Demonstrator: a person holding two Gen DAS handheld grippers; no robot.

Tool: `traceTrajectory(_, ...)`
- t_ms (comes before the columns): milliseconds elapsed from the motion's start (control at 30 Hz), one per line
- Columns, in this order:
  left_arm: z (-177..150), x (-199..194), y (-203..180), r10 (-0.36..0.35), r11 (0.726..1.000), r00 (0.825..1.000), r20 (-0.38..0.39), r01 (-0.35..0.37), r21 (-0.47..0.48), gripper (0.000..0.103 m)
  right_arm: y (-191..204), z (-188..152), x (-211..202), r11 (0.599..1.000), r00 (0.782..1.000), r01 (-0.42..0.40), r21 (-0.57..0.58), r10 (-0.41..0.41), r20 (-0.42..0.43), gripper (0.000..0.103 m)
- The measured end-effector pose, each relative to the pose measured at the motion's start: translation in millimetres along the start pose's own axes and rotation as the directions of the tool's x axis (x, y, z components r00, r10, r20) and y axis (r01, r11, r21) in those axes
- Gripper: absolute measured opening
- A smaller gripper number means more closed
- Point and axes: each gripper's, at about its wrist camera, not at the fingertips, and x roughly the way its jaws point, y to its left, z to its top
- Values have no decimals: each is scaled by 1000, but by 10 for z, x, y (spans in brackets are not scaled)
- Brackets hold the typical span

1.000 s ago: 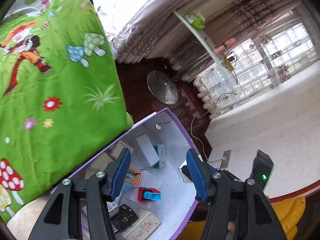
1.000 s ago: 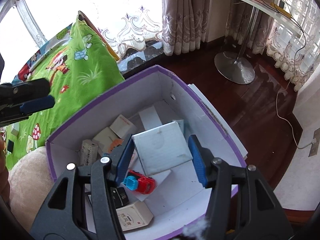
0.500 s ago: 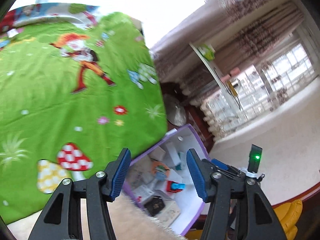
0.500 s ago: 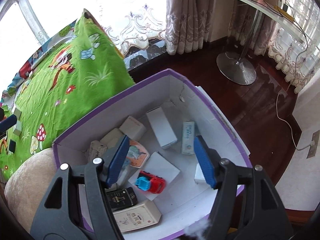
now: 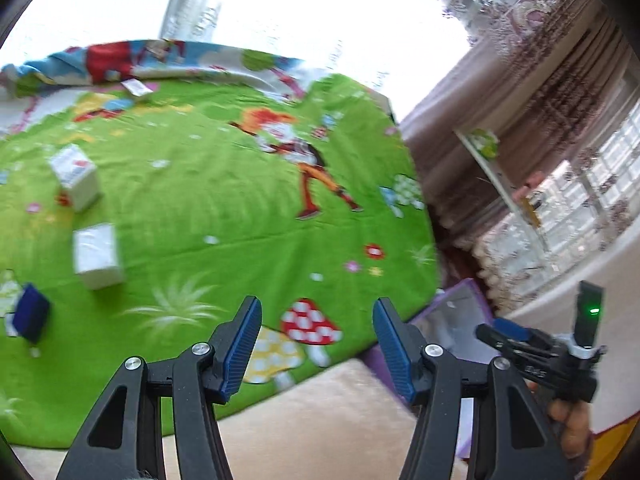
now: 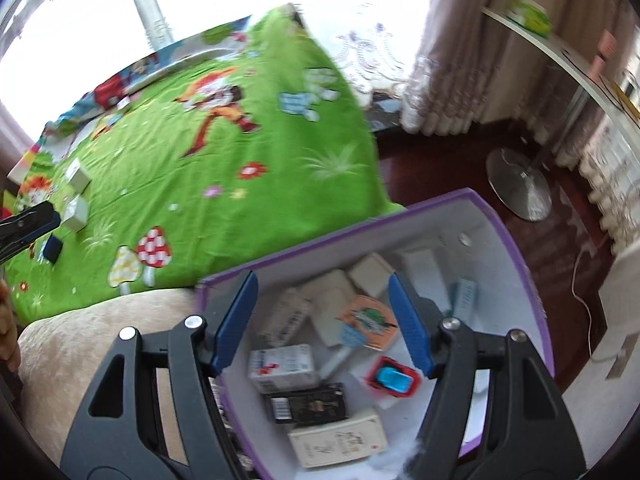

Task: Organize rigid objects
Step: 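Withdraw both tools from the purple-rimmed box back over the bed, then grasp the navy blue block with the left gripper while the right grasps a white cube box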

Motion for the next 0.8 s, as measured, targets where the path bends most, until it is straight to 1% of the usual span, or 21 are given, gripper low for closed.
traceTrajectory(233, -47, -106, 253, 106, 994, 994, 9, -105, -29, 59, 606, 82, 19, 993, 999, -52, -105, 52, -4, 71)
traceTrajectory(367, -68, -177, 460, 122, 990, 993, -4, -122, -74, 59, 901, 132, 35, 985, 996, -90, -150, 89, -11, 71)
traceTrajectory(433, -76, -273, 670, 123, 985, 992, -2, -122, -122, 59, 1020, 156, 39, 980, 994, -111, -162, 110, -16, 71)
traceTrajectory(467, -79, -319, 767, 136, 981, 991, 2, -135, -140, 59, 1085, 166, 40, 977, 993, -121, -174, 120, -18, 71)
traceTrajectory(567, -95, -471, 1130, 192, 961, 981, 5, -187, -202, 59, 1283, 197, 58, 966, 991, -134, -221, 133, -17, 72)
traceTrajectory(667, -119, -608, 1470, 229, 941, 973, 0, -222, -255, 59, 1472, 228, 118, 954, 986, -169, -249, 165, -35, 72)
traceTrajectory(733, -128, -644, 1629, 270, 930, 963, -17, -265, -255, 59, 1577, 243, 147, 946, 983, -183, -269, 178, -43, 72)
traceTrajectory(800, -131, -610, 1740, 283, 928, 958, -54, -288, -235, 59, 1691, 254, 181, 937, 981, -192, -292, 185, -50, 72)
